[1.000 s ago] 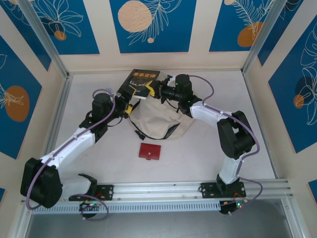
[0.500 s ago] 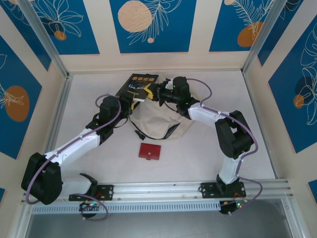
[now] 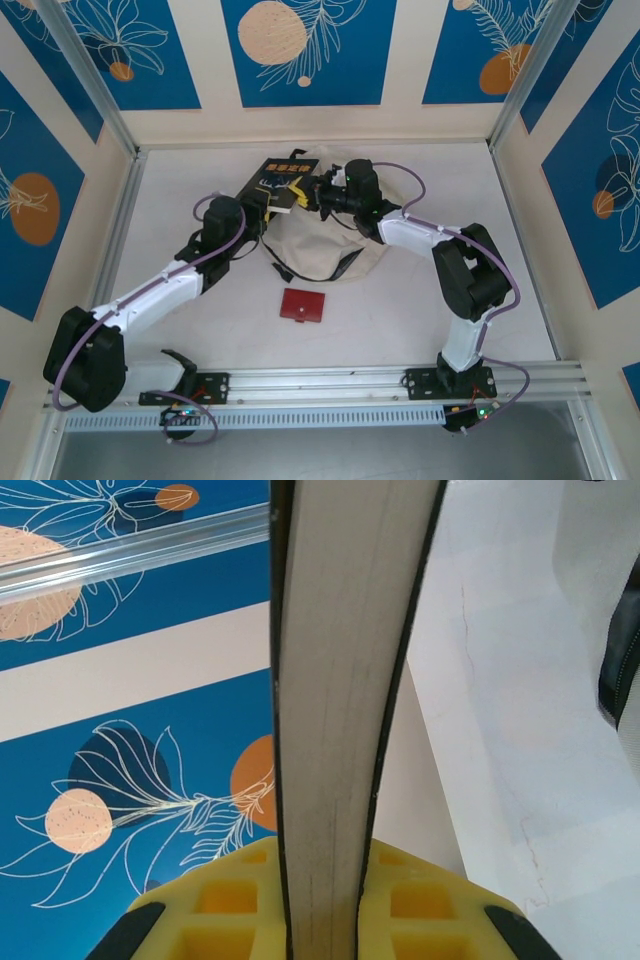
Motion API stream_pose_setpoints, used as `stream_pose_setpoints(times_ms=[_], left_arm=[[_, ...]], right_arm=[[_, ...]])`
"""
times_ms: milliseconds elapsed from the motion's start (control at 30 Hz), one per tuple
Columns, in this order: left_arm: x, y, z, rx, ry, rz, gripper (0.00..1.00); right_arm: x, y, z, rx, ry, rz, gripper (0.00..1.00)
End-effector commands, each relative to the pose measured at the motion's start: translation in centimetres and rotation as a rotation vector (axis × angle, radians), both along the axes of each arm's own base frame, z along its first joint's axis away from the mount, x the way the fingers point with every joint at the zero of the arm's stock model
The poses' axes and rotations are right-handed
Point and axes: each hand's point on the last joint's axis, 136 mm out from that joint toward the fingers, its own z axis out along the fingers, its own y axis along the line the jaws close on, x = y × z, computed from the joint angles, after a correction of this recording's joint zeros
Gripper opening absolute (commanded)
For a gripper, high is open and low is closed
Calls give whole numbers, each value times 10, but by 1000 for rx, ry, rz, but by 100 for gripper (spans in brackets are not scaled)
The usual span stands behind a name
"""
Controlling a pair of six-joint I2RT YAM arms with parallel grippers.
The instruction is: Pack the student bag
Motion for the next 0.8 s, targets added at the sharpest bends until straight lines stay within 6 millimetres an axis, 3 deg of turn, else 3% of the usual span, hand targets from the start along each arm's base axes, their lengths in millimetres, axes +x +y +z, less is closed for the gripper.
stream_pose_setpoints(times_ms=[0,67,200,267,333,400,600,767], left_arm=[[4,0,3,-2,-25,18,30],[4,2,2,3,-23,24,27],[1,9,-3,23,-17,45,9],[-1,13,-4,55,-12,40,0],[-4,19,-3,108,-16,28,0],[-5,25,-1,139,-27,-2,0],[-1,64,4,171,-65,-93,0],[-12,98,9,285,-71,-99,0]], right_arm=[[-14,7,30,43,-110,55,0],[-16,7,29,41,-104,62,1],[-25,6,18,2,-75,104,8],[-34,2,7,-67,-44,139,27],[-43,-8,-6,-197,-46,156,49],[-49,-25,-21,-355,-54,140,60],[-67,-65,-54,-706,-111,181,69],[-81,-64,-72,-962,-185,307,70]])
